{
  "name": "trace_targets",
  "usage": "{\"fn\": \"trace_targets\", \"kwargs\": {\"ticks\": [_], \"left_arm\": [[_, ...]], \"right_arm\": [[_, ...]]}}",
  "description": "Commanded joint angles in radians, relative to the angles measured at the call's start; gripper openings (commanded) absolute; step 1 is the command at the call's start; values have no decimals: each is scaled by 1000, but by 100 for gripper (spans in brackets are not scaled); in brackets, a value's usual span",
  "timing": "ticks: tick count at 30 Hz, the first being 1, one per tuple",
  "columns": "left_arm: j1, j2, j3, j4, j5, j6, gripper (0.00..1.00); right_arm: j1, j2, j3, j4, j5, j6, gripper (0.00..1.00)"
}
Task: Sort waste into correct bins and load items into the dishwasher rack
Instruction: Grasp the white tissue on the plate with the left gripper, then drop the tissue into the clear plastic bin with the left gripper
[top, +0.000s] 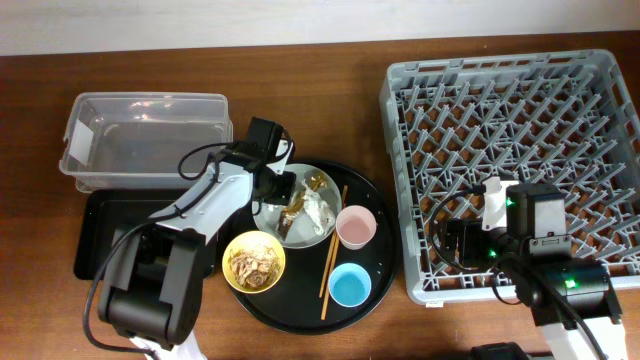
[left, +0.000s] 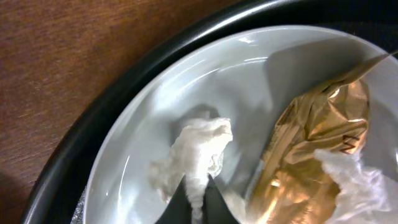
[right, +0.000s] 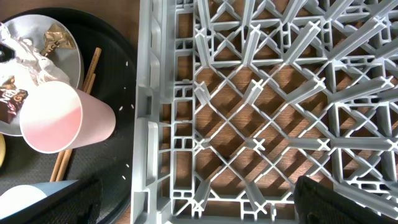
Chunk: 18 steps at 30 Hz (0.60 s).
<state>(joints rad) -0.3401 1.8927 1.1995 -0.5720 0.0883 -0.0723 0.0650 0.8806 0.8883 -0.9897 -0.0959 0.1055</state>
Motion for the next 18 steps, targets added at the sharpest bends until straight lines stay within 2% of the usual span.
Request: {"fn": "trace_targets", "kwargs": {"ticks": [1,4,6,10,11,12,13,15,18], "left_arm": [[3,-33,63,-37,-11,-2,0],[34,-174,179,-98,-193,-2,0],[100,-251,196,-75,-262,-2,0],[259,-249,196,-25,-303,-2,6],[289,-238,196,-23,-303,-2,17],[305,-230,196,-24,-286,-2,52],[301,-233,196,-23,-286,-2,68],[281,-237,196,-27,-245,-1,70],[196,-240,196,-108,32,-2,70]], "right_arm": [[-6,-3,20,-2,-5,7,99],[-6,-3,20,-1,-5,7,98],[-6,-3,20,-1,-5,7,99],[-6,-3,20,0,-5,7,99],[-6,-3,20,-1,-5,7,99],[-6,-3,20,-1,-5,7,99],[-6,-3,20,-1,-5,7,99],[-6,-3,20,-2,-5,7,99],[-6,-3,20,-1,-5,7,99]]}}
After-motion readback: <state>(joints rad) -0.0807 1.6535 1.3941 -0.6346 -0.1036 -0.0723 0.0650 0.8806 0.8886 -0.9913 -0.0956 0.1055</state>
